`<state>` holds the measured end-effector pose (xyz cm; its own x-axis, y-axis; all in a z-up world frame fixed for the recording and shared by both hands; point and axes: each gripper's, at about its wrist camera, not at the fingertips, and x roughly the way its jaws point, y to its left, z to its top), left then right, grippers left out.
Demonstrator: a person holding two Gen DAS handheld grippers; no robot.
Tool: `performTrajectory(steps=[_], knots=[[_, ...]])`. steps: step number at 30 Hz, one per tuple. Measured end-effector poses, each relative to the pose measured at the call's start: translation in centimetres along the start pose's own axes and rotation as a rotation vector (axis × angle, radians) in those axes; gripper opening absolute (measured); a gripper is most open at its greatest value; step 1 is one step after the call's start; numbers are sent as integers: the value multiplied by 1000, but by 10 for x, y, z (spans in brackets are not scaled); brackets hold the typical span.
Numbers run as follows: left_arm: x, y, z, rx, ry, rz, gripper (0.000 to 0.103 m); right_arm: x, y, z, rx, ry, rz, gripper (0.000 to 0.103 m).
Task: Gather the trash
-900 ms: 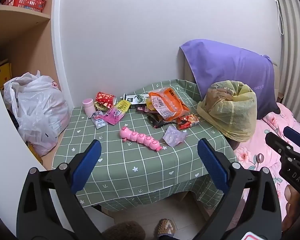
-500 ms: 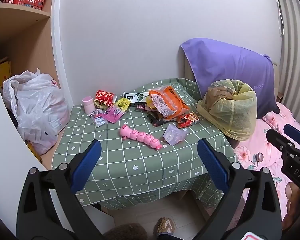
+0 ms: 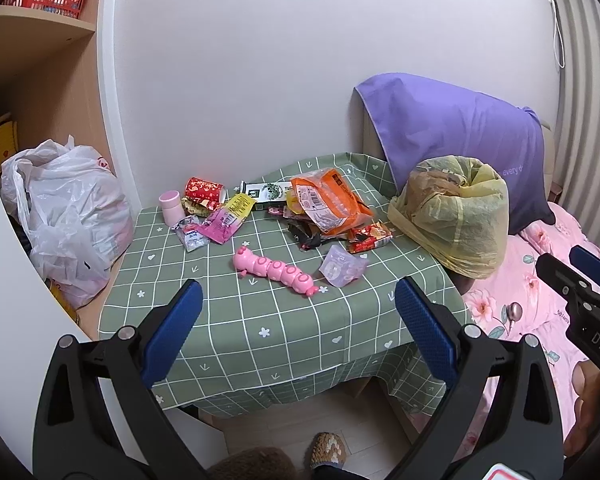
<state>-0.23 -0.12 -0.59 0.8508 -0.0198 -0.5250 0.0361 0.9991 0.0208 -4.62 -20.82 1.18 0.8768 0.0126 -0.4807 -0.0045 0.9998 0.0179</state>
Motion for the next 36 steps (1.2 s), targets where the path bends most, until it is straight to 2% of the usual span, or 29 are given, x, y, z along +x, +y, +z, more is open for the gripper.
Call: performTrajectory(steps=[36], knots=[[-2,-5,1,5,1,-17,92,-4,-5,-3,14,-2,-6,64]])
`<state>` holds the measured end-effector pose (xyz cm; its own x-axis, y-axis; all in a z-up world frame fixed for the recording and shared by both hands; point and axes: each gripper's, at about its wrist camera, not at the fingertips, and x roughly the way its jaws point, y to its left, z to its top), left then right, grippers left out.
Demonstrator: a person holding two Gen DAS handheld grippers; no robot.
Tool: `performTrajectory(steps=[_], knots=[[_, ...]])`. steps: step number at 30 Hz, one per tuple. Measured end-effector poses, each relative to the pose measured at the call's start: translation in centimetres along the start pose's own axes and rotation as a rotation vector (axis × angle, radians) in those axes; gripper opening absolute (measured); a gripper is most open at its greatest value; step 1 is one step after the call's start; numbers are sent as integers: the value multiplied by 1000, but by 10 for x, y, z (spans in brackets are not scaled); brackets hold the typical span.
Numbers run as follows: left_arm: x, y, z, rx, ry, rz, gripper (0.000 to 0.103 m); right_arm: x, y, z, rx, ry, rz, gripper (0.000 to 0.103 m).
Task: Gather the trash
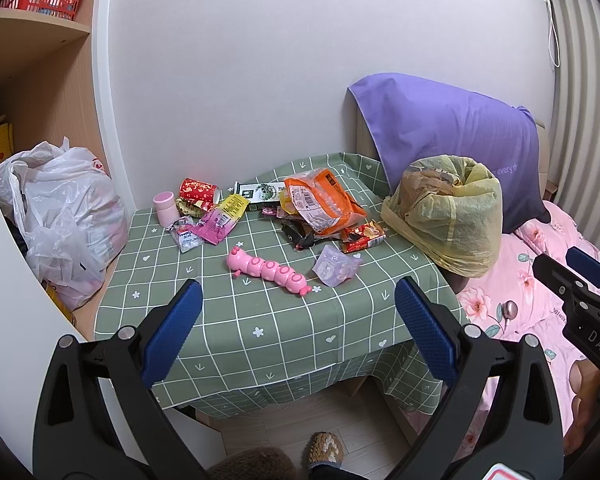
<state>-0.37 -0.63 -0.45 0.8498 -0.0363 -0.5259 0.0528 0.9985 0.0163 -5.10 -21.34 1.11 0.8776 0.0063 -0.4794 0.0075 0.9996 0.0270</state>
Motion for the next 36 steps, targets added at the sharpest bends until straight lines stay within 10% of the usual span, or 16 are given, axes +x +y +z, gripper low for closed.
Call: performTrajectory(steps=[36], knots=[[34,33,16,-43,-2,1,92,38,7,16,-44,24,23,64]])
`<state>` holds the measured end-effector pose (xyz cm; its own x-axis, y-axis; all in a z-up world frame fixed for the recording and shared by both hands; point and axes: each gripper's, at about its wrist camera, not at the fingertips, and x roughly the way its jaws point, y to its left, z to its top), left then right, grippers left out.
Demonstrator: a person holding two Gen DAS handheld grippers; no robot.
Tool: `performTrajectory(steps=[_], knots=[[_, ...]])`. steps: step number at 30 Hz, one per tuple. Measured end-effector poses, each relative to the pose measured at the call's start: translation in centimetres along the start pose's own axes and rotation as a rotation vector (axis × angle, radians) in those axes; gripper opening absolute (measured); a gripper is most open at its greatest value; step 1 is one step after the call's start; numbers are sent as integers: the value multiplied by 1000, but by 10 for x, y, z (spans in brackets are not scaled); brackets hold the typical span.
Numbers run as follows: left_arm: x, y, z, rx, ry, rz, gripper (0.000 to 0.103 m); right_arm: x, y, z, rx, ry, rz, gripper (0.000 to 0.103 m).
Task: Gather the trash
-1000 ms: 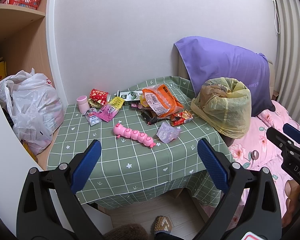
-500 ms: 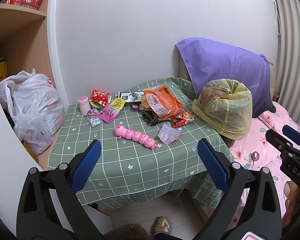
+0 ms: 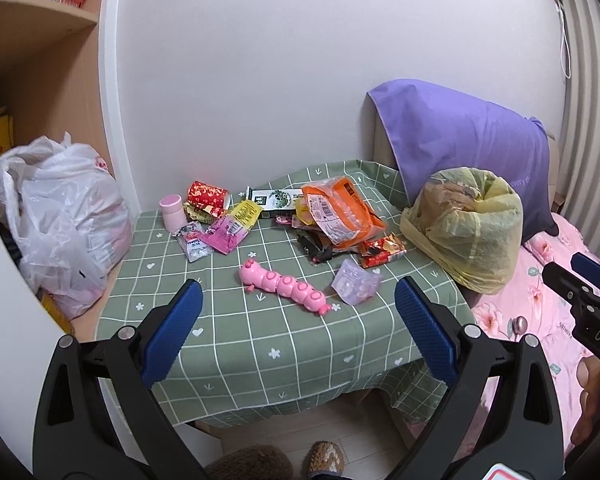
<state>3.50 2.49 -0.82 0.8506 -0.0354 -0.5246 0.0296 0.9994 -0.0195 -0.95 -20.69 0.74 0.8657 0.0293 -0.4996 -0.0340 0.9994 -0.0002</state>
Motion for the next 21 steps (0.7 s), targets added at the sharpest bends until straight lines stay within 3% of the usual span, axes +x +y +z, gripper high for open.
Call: performTrajectory(steps=[12,19,21], knots=[[99,28,8,-48,96,-74,92,87,13,17,-73,52,70,64],[147,51,7,-88,156,-60,94,166,32,2,-90,172,222,63],[157,57,5,-106,188,-52,94,185,41,-5,-93,207,264,57]])
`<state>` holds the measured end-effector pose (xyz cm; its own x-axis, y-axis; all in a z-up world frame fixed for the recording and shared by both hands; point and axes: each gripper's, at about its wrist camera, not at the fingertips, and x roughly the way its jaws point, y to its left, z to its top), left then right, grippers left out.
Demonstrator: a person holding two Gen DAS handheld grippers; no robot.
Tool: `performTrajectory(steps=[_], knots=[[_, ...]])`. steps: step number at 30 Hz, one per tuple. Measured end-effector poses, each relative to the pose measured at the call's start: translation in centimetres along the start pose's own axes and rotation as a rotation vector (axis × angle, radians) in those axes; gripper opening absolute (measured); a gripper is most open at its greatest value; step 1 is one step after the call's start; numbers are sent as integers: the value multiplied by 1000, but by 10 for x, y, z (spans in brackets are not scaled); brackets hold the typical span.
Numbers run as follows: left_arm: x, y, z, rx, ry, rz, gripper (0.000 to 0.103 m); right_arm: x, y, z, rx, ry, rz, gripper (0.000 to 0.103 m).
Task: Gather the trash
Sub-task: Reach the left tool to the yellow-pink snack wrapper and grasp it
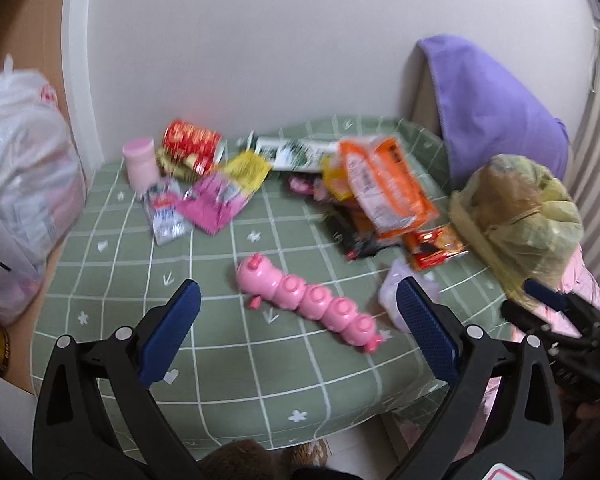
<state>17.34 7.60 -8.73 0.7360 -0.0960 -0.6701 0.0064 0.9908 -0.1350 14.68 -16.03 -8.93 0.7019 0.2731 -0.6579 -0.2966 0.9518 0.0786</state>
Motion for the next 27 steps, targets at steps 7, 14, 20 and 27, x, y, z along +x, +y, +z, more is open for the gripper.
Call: performTrajectory(steps=[7,14,20,27], knots=[[38,27,8,-56,64,39,93,73,12,-3,28,143,145,47],[63,33,23,-40,103,75,91,108,21,8,-21,169,197,20],[67,37,40,-16,105,105,91,123,21,23,-12,171,267,8],[70,37,54,23,106,80,90,114,11,43,17,109,245,9]])
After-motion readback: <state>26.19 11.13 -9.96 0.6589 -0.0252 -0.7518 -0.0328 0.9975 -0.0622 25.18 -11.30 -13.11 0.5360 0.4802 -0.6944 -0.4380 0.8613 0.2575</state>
